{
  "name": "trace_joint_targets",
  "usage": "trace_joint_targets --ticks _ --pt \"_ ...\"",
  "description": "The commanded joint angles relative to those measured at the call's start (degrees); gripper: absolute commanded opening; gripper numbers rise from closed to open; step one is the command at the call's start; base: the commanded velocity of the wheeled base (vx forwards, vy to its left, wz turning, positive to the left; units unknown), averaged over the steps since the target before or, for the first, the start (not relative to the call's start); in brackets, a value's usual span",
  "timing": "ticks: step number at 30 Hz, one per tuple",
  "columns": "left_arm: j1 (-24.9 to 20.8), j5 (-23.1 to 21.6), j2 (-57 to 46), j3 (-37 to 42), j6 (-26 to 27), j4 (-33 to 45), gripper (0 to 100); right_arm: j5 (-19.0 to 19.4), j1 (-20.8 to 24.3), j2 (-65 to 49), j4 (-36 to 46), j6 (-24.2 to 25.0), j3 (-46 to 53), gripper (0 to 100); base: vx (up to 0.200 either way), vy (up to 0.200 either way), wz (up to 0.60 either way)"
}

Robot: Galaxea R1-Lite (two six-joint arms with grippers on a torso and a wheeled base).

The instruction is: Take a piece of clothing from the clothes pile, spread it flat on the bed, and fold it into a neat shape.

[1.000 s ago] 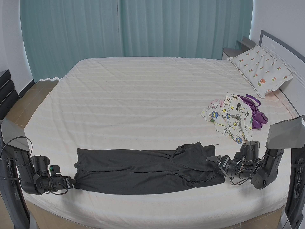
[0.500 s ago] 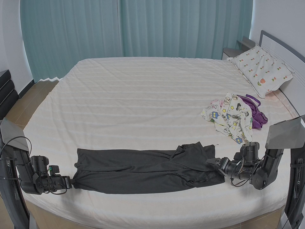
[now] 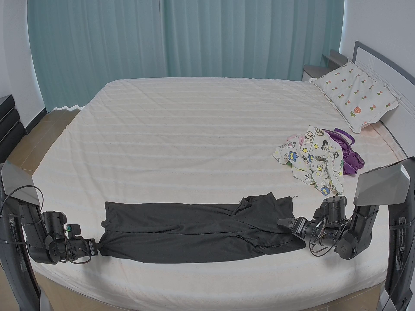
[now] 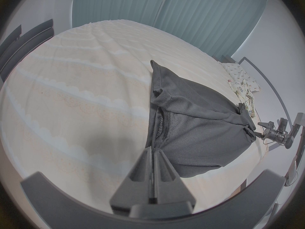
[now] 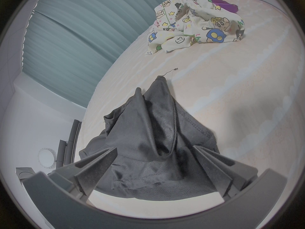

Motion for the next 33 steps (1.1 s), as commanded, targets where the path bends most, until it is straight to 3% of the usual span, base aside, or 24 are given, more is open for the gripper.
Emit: trace_joint_targets --ticks 1,9,16,17,25,33 --pt "0.0 -0.01 0.21 -0.04 -0.04 0.07 0 -0.09 0.15 0.98 0.01 -0.52 0.22 100 0.0 0.0 0.0" --pt "0.0 -0.01 0.56 -0.22 -0.04 -0.2 0 1.14 -2.66 1.51 -0.08 -7.64 2.95 100 0.0 0.0 0.0" --pt "0.0 -0.01 0.65 -0.22 -0.04 -0.2 0 2.72 -2.31 1.68 -0.08 -8.87 3.3 100 0.0 0.0 0.0" --pt "0.0 -0.1 0.56 -0.22 -0.04 -0.2 0 2.81 -2.22 1.68 -0.08 -8.96 3.39 0 0.0 0.0 0.0" --pt "0.0 -0.01 0.56 -0.22 -0.04 -0.2 0 3.16 -2.84 2.12 -1.05 -13.36 5.32 0 0.0 0.0 0.0" --pt "0.0 -0.01 0.56 -0.22 -0.04 -0.2 0 3.16 -4.33 2.12 -1.05 -14.67 6.02 0 0.0 0.0 0.0"
